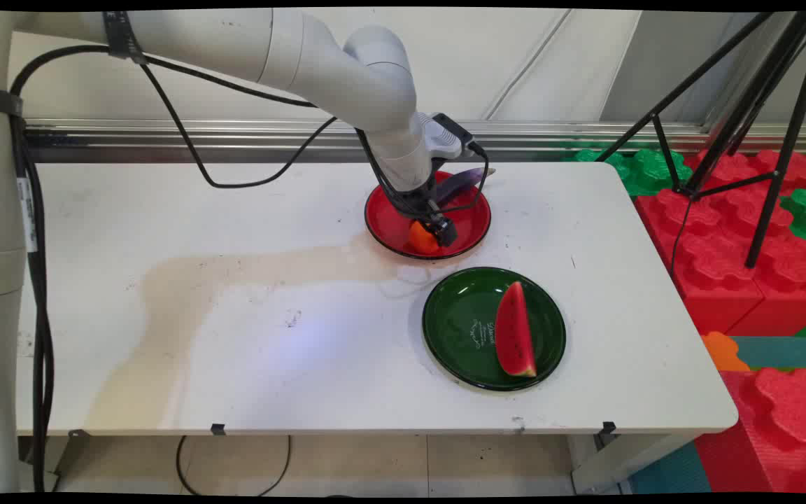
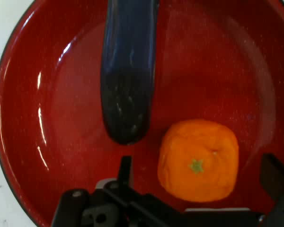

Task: Pick up the eggplant from the red plate

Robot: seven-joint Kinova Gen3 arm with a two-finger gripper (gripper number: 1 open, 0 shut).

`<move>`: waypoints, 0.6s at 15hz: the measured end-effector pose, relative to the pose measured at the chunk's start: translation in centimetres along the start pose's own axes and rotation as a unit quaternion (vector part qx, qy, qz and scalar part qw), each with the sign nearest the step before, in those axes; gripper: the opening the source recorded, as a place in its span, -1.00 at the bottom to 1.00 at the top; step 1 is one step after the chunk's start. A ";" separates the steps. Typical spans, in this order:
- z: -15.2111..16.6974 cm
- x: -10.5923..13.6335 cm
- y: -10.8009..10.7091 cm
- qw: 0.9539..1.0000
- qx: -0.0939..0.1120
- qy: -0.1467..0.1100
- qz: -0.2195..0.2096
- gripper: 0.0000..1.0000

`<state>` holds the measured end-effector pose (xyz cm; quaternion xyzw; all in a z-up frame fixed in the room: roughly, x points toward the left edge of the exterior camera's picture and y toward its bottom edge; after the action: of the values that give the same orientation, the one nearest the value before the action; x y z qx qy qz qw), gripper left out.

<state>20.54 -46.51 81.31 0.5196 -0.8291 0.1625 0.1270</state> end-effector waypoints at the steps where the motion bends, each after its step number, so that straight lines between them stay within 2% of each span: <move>1: -0.1 0.0 0.0 1.000 0.000 0.003 0.003 1.00; 9: -2.5 0.4 -0.4 0.998 -0.005 0.034 0.042 1.00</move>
<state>20.87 -46.01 83.81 0.4775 -0.8463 0.1816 0.1509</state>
